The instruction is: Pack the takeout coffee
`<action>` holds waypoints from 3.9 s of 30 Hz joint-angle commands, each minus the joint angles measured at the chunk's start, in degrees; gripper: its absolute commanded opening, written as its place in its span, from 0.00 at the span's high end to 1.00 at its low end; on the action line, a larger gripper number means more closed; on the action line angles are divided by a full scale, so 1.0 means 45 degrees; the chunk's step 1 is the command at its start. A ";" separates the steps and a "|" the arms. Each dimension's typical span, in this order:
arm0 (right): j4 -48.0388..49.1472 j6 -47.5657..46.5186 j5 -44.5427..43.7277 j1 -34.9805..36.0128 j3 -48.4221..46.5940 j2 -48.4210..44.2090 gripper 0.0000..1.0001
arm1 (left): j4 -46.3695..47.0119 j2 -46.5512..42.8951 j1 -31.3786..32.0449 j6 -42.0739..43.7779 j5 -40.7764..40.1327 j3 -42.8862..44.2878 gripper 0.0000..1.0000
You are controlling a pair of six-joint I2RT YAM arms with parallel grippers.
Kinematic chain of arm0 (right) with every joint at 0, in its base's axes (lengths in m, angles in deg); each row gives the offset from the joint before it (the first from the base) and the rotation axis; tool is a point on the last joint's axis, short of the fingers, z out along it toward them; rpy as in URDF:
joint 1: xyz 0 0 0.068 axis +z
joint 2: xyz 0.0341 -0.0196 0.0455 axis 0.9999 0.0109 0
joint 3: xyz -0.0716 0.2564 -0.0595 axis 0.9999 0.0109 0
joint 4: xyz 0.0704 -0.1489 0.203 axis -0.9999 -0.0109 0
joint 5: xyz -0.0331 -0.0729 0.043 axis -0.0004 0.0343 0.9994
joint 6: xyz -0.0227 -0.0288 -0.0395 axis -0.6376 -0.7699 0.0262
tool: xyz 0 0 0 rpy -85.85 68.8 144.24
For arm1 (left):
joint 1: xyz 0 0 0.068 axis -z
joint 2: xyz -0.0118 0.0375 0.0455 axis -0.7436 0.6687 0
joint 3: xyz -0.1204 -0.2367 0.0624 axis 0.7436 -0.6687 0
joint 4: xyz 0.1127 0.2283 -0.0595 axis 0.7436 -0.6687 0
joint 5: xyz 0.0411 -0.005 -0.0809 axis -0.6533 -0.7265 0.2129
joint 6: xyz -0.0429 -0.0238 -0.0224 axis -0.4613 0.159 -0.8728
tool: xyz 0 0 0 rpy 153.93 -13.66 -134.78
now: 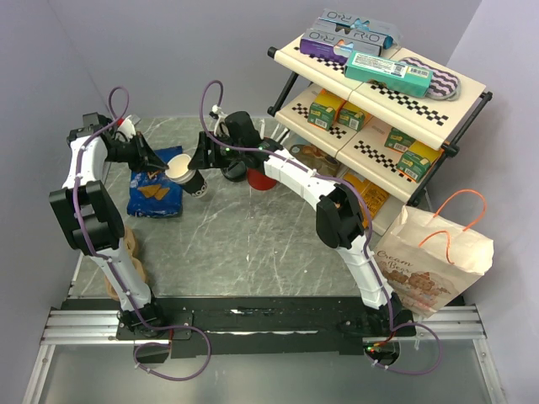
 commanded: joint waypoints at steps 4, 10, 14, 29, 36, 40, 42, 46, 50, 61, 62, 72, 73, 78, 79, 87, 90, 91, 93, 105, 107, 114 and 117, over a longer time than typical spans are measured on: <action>0.0073 -0.0116 -0.0314 -0.0046 -0.0236 -0.0244 0.34 | -0.0045 -0.0715 -0.0043 -0.0168 0.1180 -0.0085 0.99; 0.0597 0.0215 0.0386 -0.0123 0.0173 -0.0477 0.33 | 0.0014 -0.0715 -0.0043 -0.0247 0.0693 -0.0026 0.99; 0.1868 0.0469 0.1813 -0.0202 0.0428 -0.0673 0.26 | 0.0033 -0.0656 -0.0062 -0.0227 0.0438 0.0013 0.99; 0.1518 0.0138 0.1971 -0.0339 0.0760 -0.0849 0.23 | 0.0209 -0.0754 -0.0258 -0.0520 0.0847 -0.0104 0.99; 0.1147 -0.0077 0.1444 -0.0339 0.0682 -0.0771 0.26 | 0.0248 -0.0715 -0.0316 -0.0540 0.1238 -0.0143 0.99; 0.1186 0.0001 0.1365 -0.0339 0.0468 -0.0556 0.26 | 0.0190 -0.0773 -0.0297 -0.0462 0.1394 -0.0241 0.99; 0.1108 0.0020 0.1229 -0.0300 0.0370 -0.0420 0.25 | 0.0131 -0.0812 -0.0297 -0.0423 0.1511 -0.0299 0.99; 0.1127 0.0040 0.1131 -0.0319 0.0311 -0.0322 0.25 | 0.0072 -0.0832 -0.0297 -0.0364 0.1473 -0.0319 0.99; 0.0504 -0.0135 0.0508 -0.0261 0.0097 -0.0107 0.25 | 0.0053 -0.0832 -0.0316 -0.0364 0.1532 -0.0358 0.99; -0.1509 -0.1151 -0.1388 -0.0222 -0.0138 0.0772 0.27 | -0.0143 -0.0617 -0.0316 -0.0246 0.1375 -0.0221 0.99; -0.1510 -0.1209 -0.1427 -0.0241 -0.0157 0.0830 0.27 | -0.0143 -0.0617 -0.0336 -0.0208 0.1356 -0.0202 0.99; -0.1334 -0.2145 -0.0842 -0.0221 0.0057 -0.0358 0.28 | 0.0150 -0.0578 -0.0316 -0.0208 -0.0376 0.0109 0.99; -0.1373 -0.2399 -0.0842 -0.0202 0.0077 -0.0902 0.28 | 0.0189 -0.0520 -0.0297 -0.0130 -0.0769 0.0227 0.99; -0.1645 -0.4662 0.0247 -0.0183 0.0096 -0.2350 0.28 | 0.0288 -0.0461 -0.0200 -0.0071 -0.2235 0.0831 0.99; -0.1608 -0.5672 0.0426 -0.0183 0.0212 -0.2894 0.27 | 0.0210 -0.0500 -0.0064 0.0200 -0.2315 0.0930 0.99; -0.1663 -1.3095 0.3628 -0.0124 0.3338 -0.5671 0.27 | -0.0045 -0.1124 0.0230 0.0573 -0.2511 0.0640 0.99; -0.3147 -1.6242 0.4080 -0.0008 0.3203 -0.6005 0.33 | -0.0318 -0.1495 0.0367 0.0789 -0.2492 0.0482 0.99; -0.3904 -1.7254 0.4022 -0.0007 0.3047 -0.5947 0.35 | -0.0338 -0.1574 0.0483 0.0789 -0.2492 0.0443 0.99; -0.4825 -1.8178 0.4002 0.0051 0.2267 -0.5733 0.39 | -0.0357 -0.1788 0.0601 0.0789 -0.2589 0.0385 0.99; -0.6750 -2.1679 0.2421 0.1906 0.3296 -0.5709 0.48 | -0.0766 -0.3213 0.1636 0.1472 -0.3116 -0.0688 0.99; -0.6336 -2.1698 0.2108 0.2140 0.3979 -0.5945 0.49 | -0.0865 -0.3409 0.1851 0.1648 -0.3253 -0.1059 0.99; -0.5652 -2.1406 0.1756 0.2570 0.4275 -0.6122 0.50 | -0.0983 -0.4502 0.3079 0.2038 -0.4171 -0.2095 0.99; -0.5339 -2.1405 0.1561 0.2688 0.4451 -0.6239 0.50 | -0.0982 -0.4815 0.3393 0.2078 -0.4367 -0.2447 0.99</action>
